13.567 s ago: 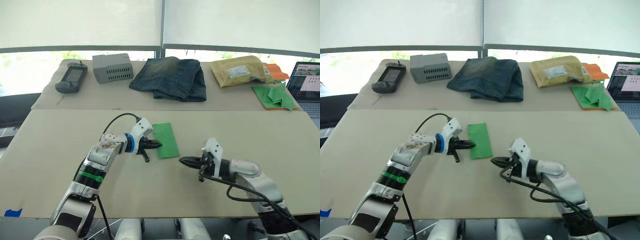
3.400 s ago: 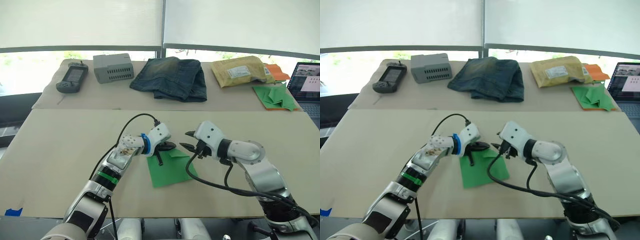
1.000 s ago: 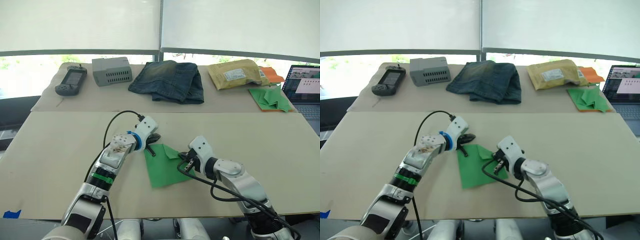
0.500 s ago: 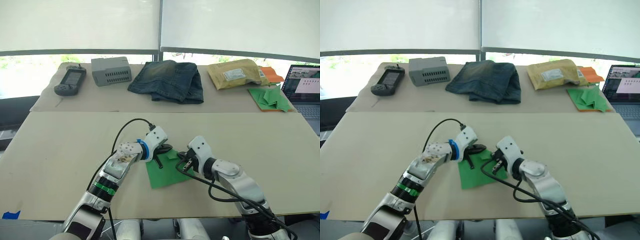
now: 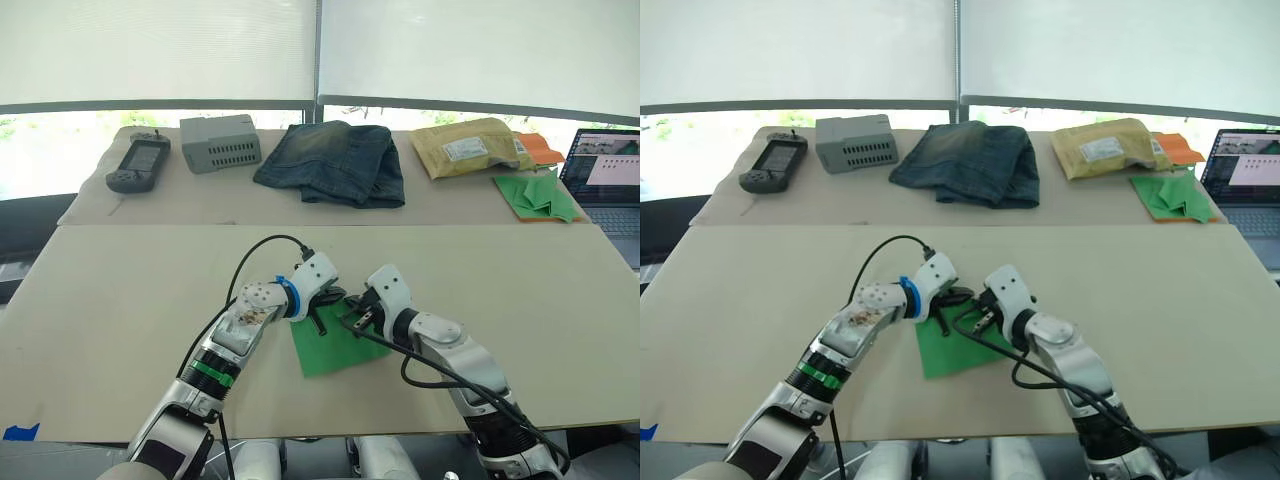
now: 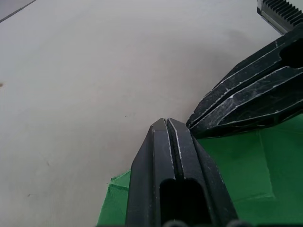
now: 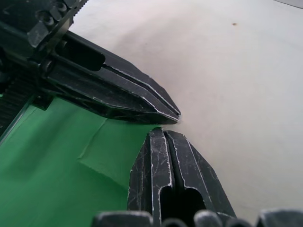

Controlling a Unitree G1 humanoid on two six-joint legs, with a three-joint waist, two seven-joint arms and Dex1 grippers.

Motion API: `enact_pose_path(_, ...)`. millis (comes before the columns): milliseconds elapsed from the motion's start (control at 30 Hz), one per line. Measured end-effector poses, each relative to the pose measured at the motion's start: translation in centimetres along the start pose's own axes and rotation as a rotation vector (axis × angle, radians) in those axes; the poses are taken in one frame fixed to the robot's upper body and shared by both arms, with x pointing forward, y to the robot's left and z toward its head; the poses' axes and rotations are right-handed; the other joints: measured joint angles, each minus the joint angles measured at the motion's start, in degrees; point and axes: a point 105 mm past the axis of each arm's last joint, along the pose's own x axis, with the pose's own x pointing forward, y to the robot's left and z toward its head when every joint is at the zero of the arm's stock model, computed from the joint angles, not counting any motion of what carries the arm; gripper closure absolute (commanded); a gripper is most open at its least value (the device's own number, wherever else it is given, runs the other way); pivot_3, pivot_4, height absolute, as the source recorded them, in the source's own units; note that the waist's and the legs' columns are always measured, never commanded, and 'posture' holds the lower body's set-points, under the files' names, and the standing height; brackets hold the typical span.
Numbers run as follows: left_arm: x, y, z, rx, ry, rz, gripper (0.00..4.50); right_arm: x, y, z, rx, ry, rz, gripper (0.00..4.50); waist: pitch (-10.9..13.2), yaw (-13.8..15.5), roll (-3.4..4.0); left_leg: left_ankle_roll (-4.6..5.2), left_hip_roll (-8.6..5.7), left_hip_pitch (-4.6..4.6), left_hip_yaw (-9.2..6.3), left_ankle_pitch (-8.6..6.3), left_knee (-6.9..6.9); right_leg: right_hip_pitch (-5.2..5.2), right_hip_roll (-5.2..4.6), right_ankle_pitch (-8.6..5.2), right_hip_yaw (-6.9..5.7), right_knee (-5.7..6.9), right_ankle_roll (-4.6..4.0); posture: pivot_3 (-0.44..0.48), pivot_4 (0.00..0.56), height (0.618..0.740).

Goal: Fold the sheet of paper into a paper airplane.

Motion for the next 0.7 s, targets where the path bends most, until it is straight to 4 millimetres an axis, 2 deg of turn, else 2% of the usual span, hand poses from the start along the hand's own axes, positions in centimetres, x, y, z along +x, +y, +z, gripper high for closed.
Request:
enact_pose_path(67,0.2,-0.2,0.1,0.001,-0.005,-0.007,4.5,-0.8,-0.4,-0.4,-0.027,0.008,-0.012,4.48,0.0,0.4,0.06,0.0,-0.04,-0.05,-0.02,0.0,0.0,0.0,-0.06,-0.04,-0.01,-0.02,0.06,0.0,0.15,0.728)
enact_pose_path(167,0.2,-0.1,0.2,0.005,-0.009,-0.009,4.5,-3.4,-1.3,-1.8,-0.065,0.03,-0.033,4.48,-0.1,1.5,0.04,0.07,-0.08,-0.1,0.01,-0.07,0.0,0.02,-0.12,-0.11,-0.01,-0.15,0.14,0.0,0.15,0.728)
enact_pose_path(300,0.0,0.2,0.0,0.007,-0.003,-0.005,4.5,-5.6,-1.9,-2.9,-0.063,0.052,-0.032,4.48,-0.1,1.6,0.0,0.07,-0.06,-0.1,0.01,-0.08,0.02,0.07,-0.13,-0.11,0.03,-0.19,0.17,0.0,0.15,0.728)
enact_pose_path(400,0.0,0.3,0.0,0.002,-0.005,-0.005,4.5,-6.0,-2.0,-3.1,-0.07,0.055,-0.022,4.48,-0.1,1.6,-0.01,0.07,-0.06,-0.09,0.0,-0.08,0.02,0.05,-0.1,-0.11,0.02,-0.19,0.16,0.0,0.15,0.728)
enact_pose_path(567,-0.2,0.4,0.0,-0.003,-0.008,0.0,4.5,-5.7,-2.1,-2.0,-0.046,0.009,-0.005,4.48,0.0,1.5,-0.02,0.07,-0.06,-0.18,0.0,-0.08,0.02,-0.04,-0.06,-0.11,0.02,-0.17,0.16,0.0,0.15,0.728)
enact_pose_path(700,-0.5,0.7,0.1,0.001,-0.006,0.005,4.5,-4.5,-2.0,0.6,-0.063,-0.063,0.021,4.48,0.1,1.1,0.09,0.07,-0.06,-0.24,0.01,-0.07,0.02,-0.14,-0.04,-0.09,0.05,-0.13,0.18,0.0,0.15,0.728)
